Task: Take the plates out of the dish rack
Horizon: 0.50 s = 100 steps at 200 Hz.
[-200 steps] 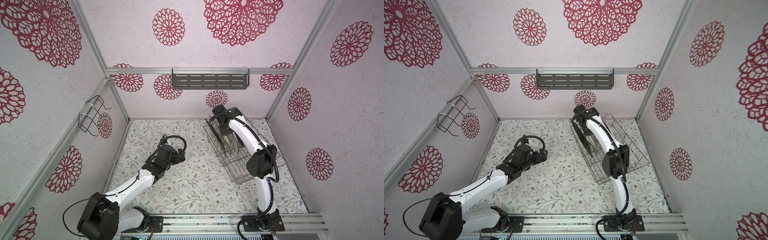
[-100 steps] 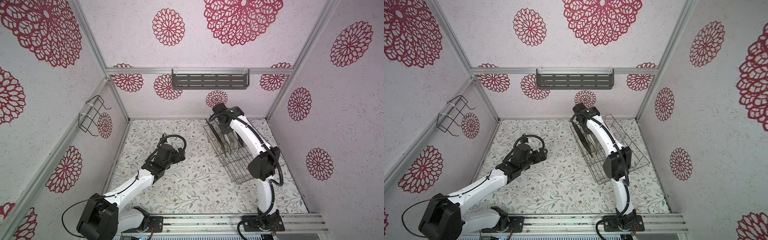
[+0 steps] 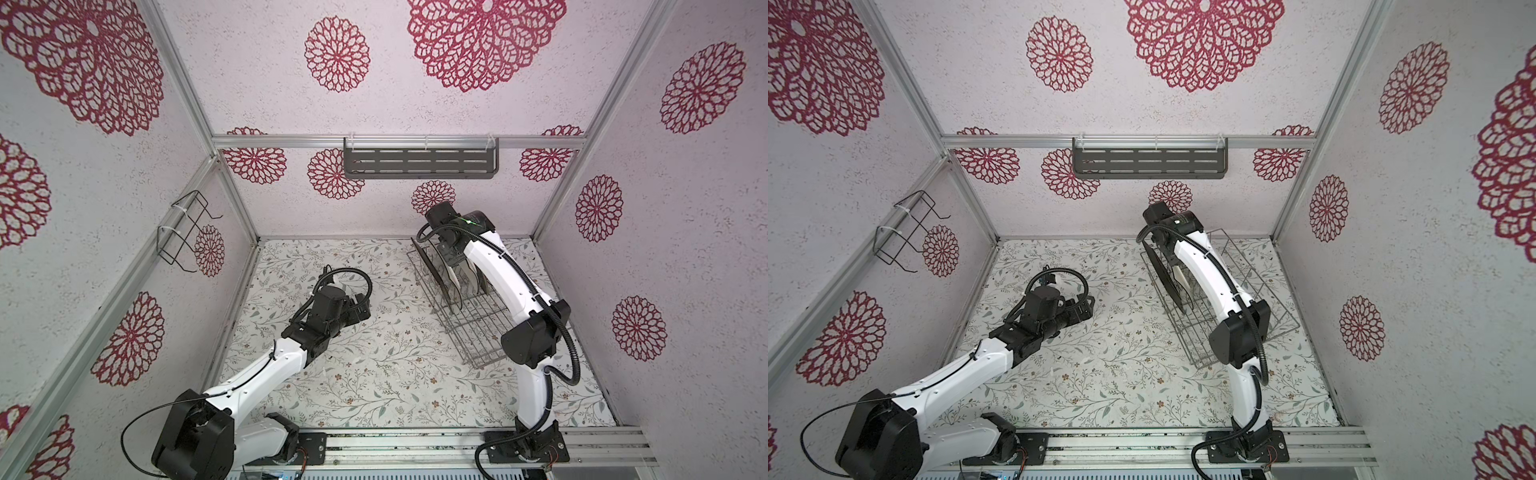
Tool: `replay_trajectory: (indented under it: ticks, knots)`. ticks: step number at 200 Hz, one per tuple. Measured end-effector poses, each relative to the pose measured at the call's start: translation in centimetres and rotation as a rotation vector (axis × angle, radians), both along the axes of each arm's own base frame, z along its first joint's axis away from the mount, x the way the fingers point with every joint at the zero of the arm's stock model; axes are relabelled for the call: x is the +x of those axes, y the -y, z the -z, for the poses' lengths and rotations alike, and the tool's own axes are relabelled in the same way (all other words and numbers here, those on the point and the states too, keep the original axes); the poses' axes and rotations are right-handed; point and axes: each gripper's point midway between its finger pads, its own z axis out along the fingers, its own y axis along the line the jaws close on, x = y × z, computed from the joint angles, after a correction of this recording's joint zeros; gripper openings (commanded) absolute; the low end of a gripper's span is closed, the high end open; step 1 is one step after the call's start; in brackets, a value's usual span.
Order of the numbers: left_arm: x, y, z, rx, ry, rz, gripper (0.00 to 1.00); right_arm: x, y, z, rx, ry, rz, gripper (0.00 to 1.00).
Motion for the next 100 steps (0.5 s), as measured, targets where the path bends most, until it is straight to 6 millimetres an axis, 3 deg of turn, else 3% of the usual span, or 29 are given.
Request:
replay_trajectory:
  ticks: [100]
  knots:
    - [0.3,0.0,-1.6,0.016,0.007,0.002,0.98,-3.1,-1.0,-6.0,-0.001,0.127,-0.068,0.00]
